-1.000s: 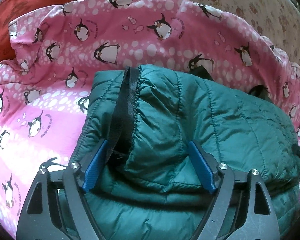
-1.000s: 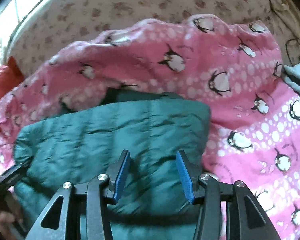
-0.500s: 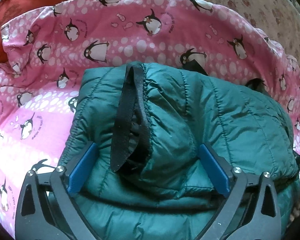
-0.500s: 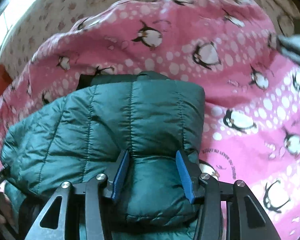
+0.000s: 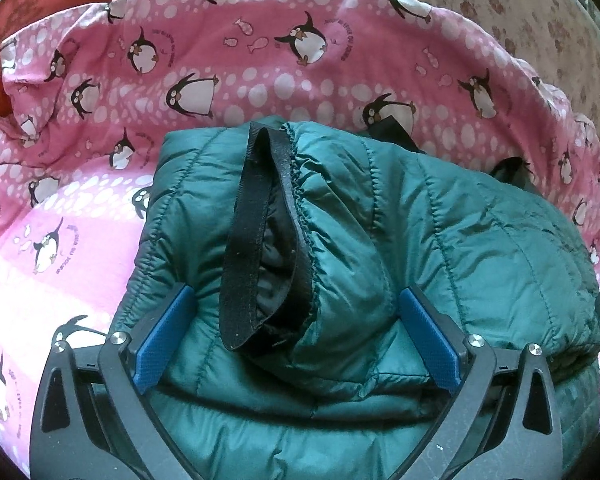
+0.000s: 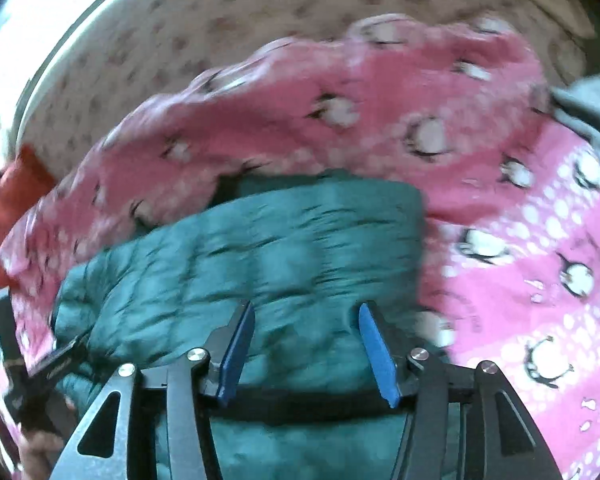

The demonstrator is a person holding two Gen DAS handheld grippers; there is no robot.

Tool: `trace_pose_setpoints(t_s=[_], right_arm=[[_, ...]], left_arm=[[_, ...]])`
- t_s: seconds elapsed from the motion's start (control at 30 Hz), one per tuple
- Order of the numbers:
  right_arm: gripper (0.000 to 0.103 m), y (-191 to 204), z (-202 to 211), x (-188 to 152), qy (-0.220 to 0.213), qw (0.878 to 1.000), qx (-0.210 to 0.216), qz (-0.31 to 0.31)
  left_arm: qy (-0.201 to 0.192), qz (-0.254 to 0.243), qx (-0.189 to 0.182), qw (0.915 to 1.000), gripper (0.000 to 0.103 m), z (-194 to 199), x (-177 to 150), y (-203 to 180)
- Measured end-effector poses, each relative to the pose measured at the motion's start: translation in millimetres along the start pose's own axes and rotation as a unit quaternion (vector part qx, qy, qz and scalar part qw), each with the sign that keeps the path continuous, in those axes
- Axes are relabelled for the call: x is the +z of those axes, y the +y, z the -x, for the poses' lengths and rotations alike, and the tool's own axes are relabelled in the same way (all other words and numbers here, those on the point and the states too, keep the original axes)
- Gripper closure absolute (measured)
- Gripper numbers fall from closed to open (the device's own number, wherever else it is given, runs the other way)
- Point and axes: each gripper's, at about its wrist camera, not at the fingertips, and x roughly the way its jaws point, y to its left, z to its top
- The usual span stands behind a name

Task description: Fold large clothes

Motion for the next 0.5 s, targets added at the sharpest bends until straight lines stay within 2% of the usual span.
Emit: trace_pose_setpoints(t_s=[0.1, 0.2, 0.23, 0.37, 0.43, 0.5], right_arm=[[0.05, 27, 4, -2, -0.025, 0.999, -0.018, 0.028], [0.05, 50, -8, -1, 0.001, 0.998, 0.033, 0.052], [0.05, 58, -16, -3, 0.012, 0.997, 0.031, 0.066], [0.05, 69, -48, -27, 0.038, 0.994, -0.028, 0.103], [0.05, 73, -46, -33, 0.026, 0.992, -0.04, 0.118], [0.05, 72, -41, -29, 0.039, 0.992, -0.032, 0.12]], left_arm=[[0.0, 0.005, -0.008, 1.0, 0.001, 0, 0, 3], [-0.001, 0.006, -0.009, 0.9999, 0.001, 1, -1, 3], [-0.003, 0.008, -0.012, 0.9999, 0.001, 1, -1, 4], [-0.007, 0.018, -0.028, 0.9994, 0.001, 3, -1, 8], [-0.007, 0.019, -0.029, 0.9994, 0.001, 3, 0, 8], [-0.007, 0.018, -0.027, 0.9994, 0.001, 3, 0, 7]])
